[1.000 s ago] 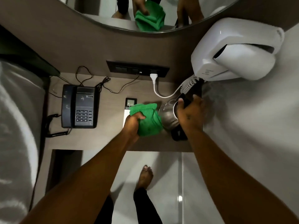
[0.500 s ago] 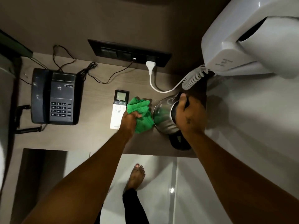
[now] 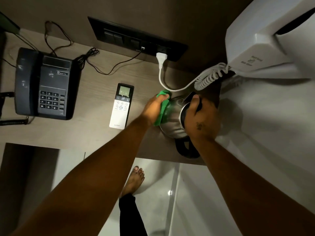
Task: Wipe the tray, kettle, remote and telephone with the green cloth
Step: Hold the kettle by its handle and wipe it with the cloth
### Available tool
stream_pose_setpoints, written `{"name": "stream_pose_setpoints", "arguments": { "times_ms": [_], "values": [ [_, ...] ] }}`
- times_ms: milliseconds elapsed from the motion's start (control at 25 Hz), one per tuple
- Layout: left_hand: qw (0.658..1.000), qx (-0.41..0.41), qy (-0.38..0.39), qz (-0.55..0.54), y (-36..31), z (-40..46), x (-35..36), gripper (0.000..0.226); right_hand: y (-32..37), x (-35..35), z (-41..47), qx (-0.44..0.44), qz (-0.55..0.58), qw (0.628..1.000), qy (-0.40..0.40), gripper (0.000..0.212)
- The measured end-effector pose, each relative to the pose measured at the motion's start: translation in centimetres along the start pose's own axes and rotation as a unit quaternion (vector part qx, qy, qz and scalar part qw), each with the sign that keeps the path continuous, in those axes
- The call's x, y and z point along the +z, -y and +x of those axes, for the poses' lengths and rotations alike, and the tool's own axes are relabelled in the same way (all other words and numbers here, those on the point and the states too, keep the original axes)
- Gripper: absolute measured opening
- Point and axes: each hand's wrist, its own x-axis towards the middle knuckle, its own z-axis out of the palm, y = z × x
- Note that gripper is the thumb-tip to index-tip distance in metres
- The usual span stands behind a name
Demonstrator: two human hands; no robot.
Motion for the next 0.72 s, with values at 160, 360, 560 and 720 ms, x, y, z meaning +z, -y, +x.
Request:
{"name": "stream_pose_setpoints", "arguments": {
  "times_ms": [160, 360, 560, 720],
  "values": [
    [0.997, -0.042, 0.009, -0.058, 0.0, 0.3, 0.7, 0.053, 0.0, 0.0, -0.3, -0.011, 0.001, 1.000, -0.013, 0.046],
    [0.994, 0.046, 0.013, -0.095, 1.5, -2.2, 1.6, 0.049, 0.4, 0.1, -0.3, -0.007, -0.002, 0.999, -0.034, 0.041],
    [0.985, 0.166, 0.015, -0.043, 5.7, -3.9, 0.2, 0.043, 0.2, 0.1, -0.4, -0.027, -0.002, 0.999, -0.045, 0.037],
    [0.991, 0.135, -0.005, -0.021, 2.0, -1.6, 1.2, 0.039, 0.1, 0.3, -0.4, -0.034, -0.010, 0.998, -0.049, 0.039]
  ]
}}
